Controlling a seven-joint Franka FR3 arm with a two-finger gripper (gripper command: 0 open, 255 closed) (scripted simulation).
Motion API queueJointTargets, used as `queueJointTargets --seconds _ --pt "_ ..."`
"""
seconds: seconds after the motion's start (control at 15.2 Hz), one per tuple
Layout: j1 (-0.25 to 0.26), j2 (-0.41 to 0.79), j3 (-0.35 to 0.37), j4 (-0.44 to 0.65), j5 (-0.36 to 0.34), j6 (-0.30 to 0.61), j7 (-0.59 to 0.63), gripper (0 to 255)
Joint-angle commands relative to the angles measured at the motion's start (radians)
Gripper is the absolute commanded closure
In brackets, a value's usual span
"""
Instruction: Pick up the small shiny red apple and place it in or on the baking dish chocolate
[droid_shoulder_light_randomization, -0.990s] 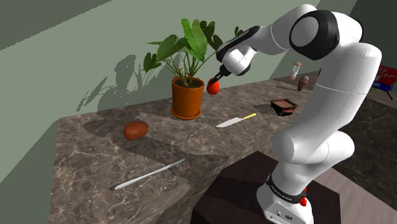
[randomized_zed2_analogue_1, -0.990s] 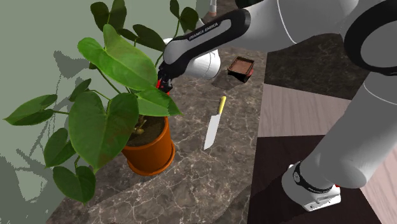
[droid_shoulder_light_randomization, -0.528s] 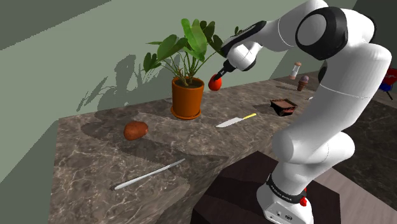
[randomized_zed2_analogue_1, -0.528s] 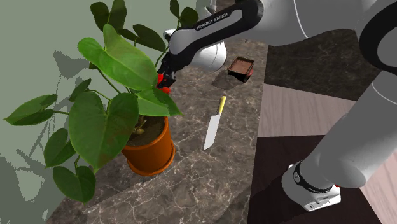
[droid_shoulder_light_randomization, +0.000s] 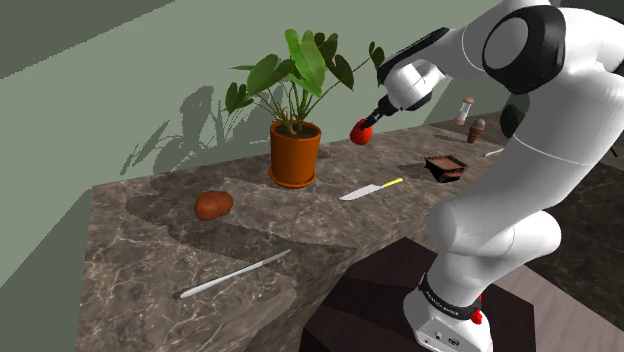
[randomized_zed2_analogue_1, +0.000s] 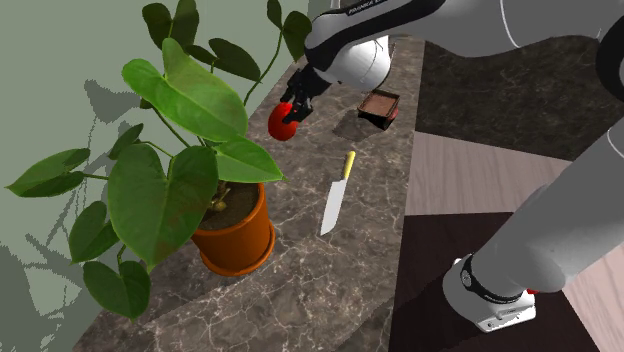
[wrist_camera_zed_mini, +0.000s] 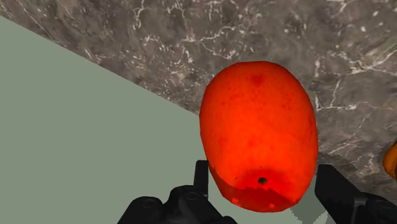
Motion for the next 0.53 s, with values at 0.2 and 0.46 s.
queueJointTargets --seconds 0.2,0.46 --pt "-0.061 -0.031 -0.073 -0.021 0.033 -0.089 -0.131 255" --pt "-0.113 -0.043 -0.133 -0.02 0.034 -0.164 -0.215 255"
